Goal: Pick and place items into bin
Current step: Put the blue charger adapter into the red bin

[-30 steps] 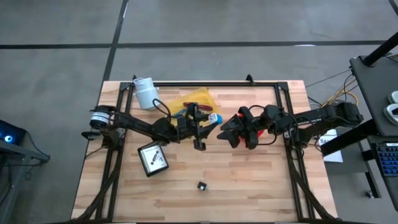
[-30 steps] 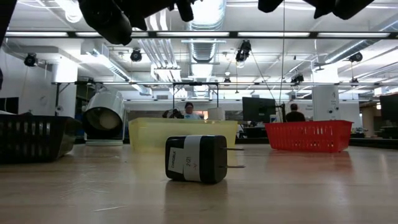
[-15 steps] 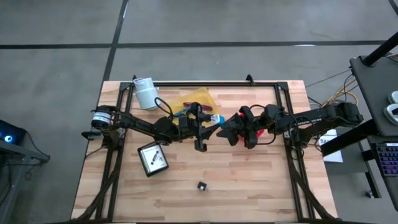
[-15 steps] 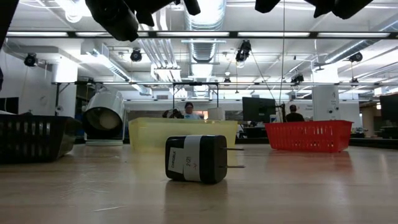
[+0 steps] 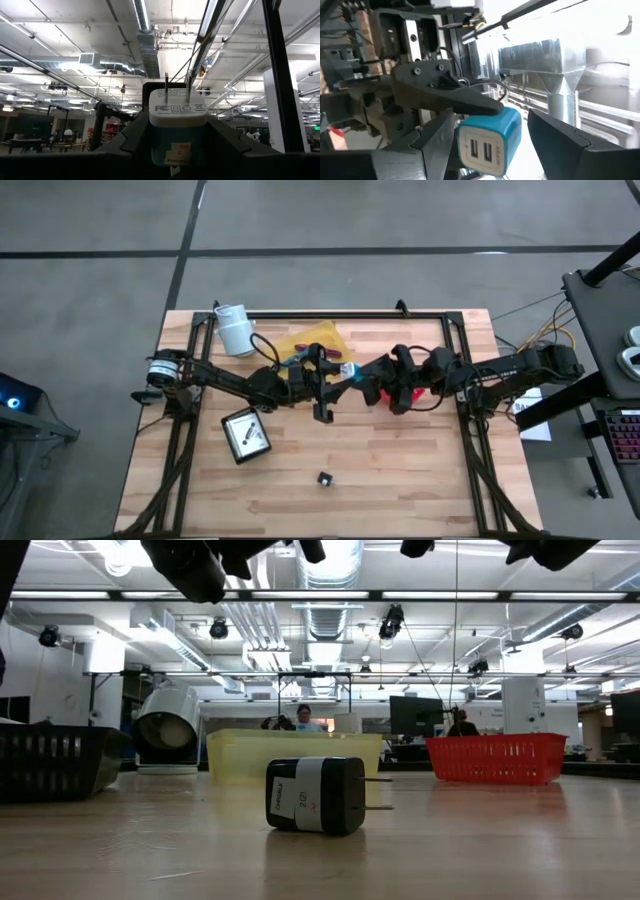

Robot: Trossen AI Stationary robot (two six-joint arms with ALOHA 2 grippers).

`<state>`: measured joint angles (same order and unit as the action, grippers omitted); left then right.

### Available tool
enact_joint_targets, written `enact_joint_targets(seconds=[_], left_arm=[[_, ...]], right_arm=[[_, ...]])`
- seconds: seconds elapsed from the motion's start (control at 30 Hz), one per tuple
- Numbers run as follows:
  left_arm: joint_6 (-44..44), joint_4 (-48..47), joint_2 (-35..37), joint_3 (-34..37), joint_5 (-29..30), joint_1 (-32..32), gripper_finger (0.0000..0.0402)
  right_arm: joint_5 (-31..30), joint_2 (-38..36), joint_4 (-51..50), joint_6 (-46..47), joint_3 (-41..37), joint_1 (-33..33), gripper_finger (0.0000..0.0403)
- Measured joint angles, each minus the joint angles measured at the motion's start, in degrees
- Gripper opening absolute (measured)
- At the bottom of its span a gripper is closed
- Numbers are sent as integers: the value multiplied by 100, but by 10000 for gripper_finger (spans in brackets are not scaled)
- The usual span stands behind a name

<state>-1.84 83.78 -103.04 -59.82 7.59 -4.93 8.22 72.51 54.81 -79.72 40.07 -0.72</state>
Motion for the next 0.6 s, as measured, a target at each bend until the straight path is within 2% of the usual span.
enact_joint_targets(seconds=[0.6], left_arm=[[-9, 86, 4, -27, -84, 7, 130]], right_arm=[[-79, 7, 18, 44, 98, 10, 232]])
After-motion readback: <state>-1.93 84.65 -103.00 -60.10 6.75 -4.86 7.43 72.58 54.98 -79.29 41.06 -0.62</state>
